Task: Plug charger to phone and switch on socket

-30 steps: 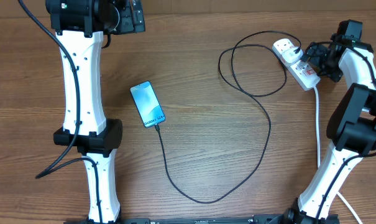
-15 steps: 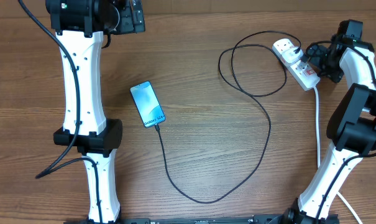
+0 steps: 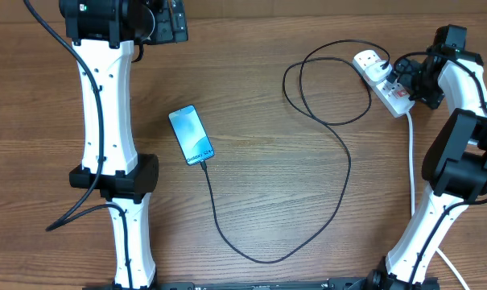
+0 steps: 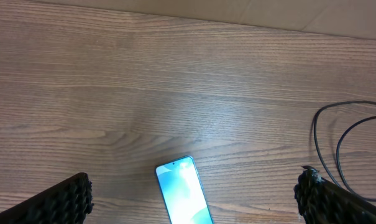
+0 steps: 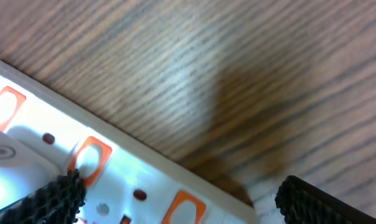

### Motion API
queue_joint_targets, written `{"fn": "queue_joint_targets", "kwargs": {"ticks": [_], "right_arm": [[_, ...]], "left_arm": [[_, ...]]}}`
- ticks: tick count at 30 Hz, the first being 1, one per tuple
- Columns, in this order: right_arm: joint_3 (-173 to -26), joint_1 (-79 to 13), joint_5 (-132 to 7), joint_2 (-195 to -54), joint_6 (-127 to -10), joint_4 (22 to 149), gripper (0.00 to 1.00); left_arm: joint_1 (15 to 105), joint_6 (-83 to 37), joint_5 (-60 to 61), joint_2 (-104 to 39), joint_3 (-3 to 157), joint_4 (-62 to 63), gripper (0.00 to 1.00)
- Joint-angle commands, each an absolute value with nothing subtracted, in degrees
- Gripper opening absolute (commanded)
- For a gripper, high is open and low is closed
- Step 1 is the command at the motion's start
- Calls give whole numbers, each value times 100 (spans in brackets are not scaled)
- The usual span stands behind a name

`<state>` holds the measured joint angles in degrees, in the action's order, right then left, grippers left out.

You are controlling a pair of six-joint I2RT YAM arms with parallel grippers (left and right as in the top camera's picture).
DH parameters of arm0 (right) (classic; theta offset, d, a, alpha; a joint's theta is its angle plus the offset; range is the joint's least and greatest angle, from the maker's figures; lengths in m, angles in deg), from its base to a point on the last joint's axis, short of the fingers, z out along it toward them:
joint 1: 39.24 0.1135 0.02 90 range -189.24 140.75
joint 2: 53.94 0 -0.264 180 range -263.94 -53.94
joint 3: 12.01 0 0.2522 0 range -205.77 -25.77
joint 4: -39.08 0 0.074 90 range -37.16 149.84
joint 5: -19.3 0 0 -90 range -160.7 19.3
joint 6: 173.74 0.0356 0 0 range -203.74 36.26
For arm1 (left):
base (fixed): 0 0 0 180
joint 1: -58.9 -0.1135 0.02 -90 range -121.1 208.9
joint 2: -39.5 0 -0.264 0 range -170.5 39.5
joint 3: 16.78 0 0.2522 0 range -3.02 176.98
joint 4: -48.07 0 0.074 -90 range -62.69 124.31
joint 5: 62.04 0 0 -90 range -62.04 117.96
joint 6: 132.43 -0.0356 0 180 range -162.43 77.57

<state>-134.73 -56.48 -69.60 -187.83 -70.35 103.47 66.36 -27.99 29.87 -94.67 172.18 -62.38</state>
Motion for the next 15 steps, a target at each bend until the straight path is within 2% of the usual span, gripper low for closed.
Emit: {"fn": "queue_joint_targets", "kwargs": {"ticks": [1, 8, 15], "right_arm": [[-13561, -5477, -7532, -18905, -7028, 10743, 100], [-14523, -5748, -7552, -18234, -7031, 11982, 100], [-14853, -5497, -7244, -16595, -7068, 12848, 100]], "left_arm": [[6606, -2869, 2941, -9465, 17251, -6249, 100], [6606, -2869, 2943, -9465, 17251, -6249, 99], [6606, -2869, 2941, -9465, 17251, -6249, 100]]}}
